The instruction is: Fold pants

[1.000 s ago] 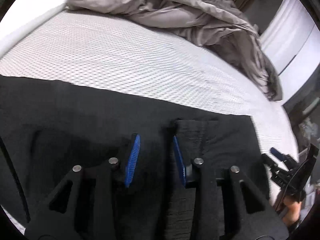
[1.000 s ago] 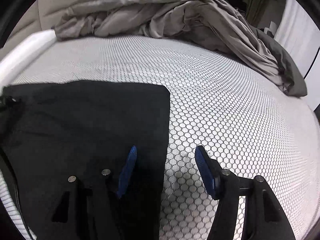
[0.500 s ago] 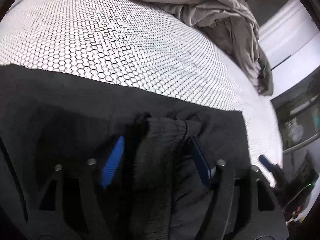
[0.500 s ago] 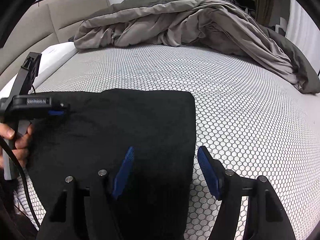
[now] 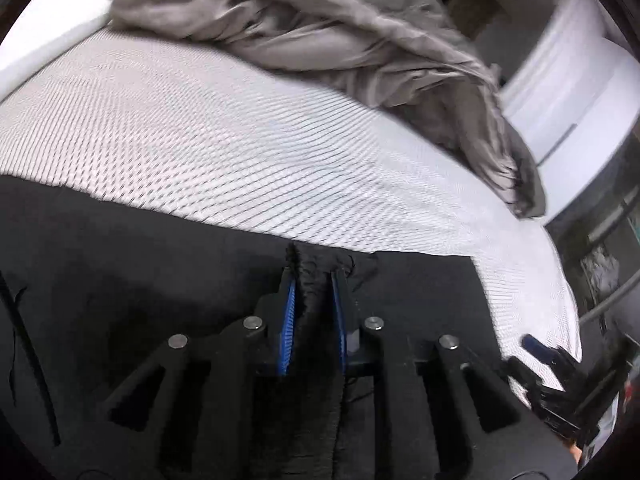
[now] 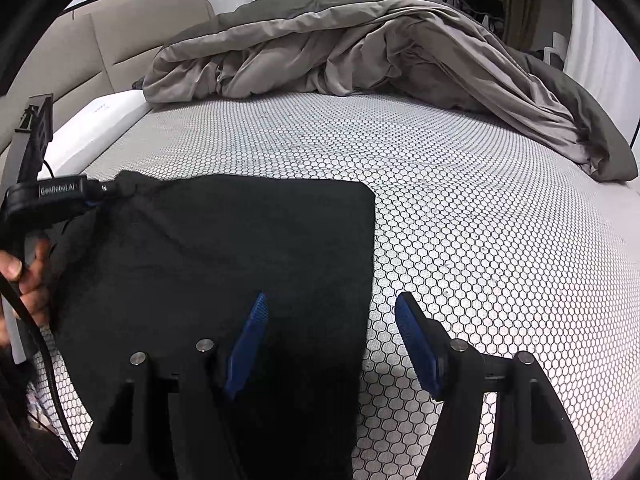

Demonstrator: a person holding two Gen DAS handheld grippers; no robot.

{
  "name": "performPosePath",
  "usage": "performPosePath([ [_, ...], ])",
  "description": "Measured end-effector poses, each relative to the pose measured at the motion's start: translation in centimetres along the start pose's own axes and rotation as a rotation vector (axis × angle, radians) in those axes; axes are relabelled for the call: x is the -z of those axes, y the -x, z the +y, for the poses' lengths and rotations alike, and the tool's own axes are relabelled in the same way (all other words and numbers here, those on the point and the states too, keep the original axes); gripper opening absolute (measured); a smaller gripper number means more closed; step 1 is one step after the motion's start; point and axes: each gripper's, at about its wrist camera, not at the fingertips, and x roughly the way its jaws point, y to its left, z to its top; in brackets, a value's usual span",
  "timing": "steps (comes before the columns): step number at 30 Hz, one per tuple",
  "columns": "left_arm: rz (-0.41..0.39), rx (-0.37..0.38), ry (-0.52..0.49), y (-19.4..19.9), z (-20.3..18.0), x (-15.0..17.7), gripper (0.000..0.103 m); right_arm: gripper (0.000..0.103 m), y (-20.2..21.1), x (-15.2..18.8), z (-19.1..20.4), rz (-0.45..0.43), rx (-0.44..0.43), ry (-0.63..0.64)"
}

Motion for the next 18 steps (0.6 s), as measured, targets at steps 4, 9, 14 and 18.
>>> performPosePath([
  [4,0.047,-0.046,0.082,-1.1,1.3,0.1,0.025,0.067,0.1,0.0,-0.2,-0.002,0.004,-0.002],
  [9,-0.014,-0.047,0.096,1.4,1.2,-0.2,0.032,0.067,0.1,0.1,-1.0,-0.003,0.009,-0.021],
  [14,-0.092,-0.065,-0.166,4.6,-3.2,1.5,0.032,0.067,-0.2,-0.4,-1.2,-0.016,-0.024,-0.063],
  [18,-0.039,-0.060,-0.308,2.5,-6.2,2.8,0.032,0.067,-1.5,-1.5,0.0,-0.019,-0.112,-0.081],
])
